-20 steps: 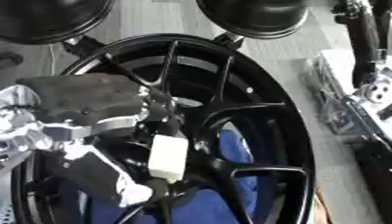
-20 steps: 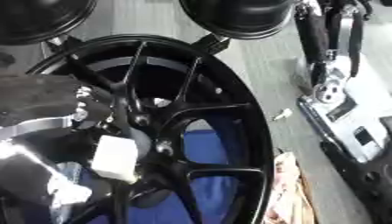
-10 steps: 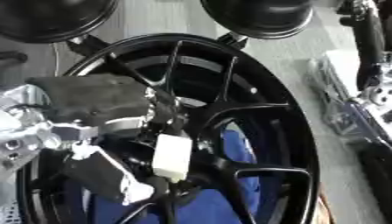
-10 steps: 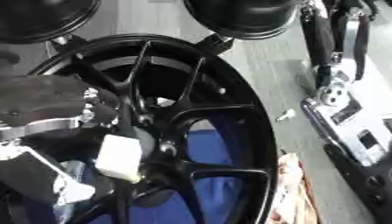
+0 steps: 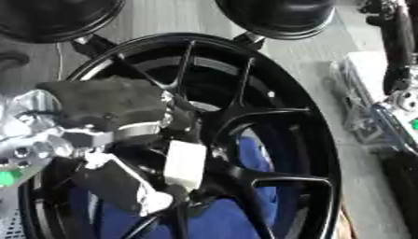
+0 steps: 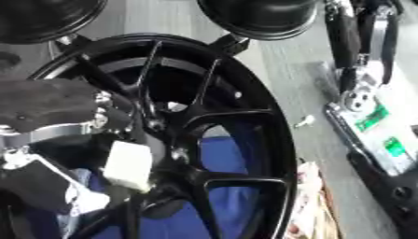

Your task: Pull the pin out of the wheel hub.

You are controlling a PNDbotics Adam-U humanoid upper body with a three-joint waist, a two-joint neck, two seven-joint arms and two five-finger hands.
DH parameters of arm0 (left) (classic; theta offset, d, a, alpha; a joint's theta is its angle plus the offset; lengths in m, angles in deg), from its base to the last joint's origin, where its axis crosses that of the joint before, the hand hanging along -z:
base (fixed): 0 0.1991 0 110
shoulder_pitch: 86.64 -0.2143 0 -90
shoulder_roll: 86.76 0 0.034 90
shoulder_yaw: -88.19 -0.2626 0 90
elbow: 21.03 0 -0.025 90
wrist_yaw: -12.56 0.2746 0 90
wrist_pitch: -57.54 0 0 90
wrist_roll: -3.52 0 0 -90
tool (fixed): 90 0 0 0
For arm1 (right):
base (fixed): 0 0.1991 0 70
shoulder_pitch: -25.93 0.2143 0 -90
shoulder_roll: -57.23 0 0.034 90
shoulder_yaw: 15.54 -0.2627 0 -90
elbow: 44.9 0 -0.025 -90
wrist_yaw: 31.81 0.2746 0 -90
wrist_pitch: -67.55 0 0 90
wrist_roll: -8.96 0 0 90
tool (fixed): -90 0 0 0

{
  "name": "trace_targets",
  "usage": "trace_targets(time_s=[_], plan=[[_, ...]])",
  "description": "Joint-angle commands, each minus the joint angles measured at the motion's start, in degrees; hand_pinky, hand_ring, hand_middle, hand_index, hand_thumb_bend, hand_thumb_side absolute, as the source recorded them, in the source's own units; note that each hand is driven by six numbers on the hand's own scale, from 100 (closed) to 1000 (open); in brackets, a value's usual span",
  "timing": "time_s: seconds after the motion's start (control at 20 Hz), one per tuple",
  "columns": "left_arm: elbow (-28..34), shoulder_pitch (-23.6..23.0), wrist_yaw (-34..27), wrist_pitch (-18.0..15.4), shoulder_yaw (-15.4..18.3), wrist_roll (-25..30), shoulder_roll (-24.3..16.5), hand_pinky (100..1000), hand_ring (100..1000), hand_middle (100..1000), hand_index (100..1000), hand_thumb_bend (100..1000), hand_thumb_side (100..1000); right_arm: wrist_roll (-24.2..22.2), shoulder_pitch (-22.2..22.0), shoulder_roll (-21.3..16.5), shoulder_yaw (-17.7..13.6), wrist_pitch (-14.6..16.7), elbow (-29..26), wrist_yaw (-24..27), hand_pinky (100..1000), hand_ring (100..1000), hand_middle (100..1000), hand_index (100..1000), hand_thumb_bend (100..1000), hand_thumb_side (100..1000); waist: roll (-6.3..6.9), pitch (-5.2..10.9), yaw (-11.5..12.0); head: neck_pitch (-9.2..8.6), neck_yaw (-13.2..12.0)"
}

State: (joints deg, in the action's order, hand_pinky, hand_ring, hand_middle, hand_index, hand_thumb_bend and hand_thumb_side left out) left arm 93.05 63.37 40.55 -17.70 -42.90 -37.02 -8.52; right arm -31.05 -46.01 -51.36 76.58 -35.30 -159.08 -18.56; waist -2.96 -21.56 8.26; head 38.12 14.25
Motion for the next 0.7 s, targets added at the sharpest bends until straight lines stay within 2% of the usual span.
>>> trace_targets(time_s=[0.05,0.45,0.7], plan=[[0.5,0.5,0.1,0.5,0.1,0.4,0.1,808,703,683,760,311,376,0.8,0.2,-0.8,-0.8,-0.4,-0.4,-0.3,669,650,548,672,100,675,0.01,0.93,-0.1,-0.21,0.0],[0.5,0.7,-1.6,1.1,0.2,-1.0,0.7,792,636,608,702,222,404,1.0,0.1,-0.6,-0.8,-0.7,-0.4,-0.5,670,651,548,672,100,676,-0.03,0.97,0.1,-0.36,0.0],[0.5,0.8,-2.5,1.5,0.4,-1.8,0.9,786,616,578,677,203,395,1.1,0.0,-0.5,-0.9,-0.8,-0.4,-0.7,671,652,549,672,100,676,-0.03,0.99,0.1,-0.39,0.1]])
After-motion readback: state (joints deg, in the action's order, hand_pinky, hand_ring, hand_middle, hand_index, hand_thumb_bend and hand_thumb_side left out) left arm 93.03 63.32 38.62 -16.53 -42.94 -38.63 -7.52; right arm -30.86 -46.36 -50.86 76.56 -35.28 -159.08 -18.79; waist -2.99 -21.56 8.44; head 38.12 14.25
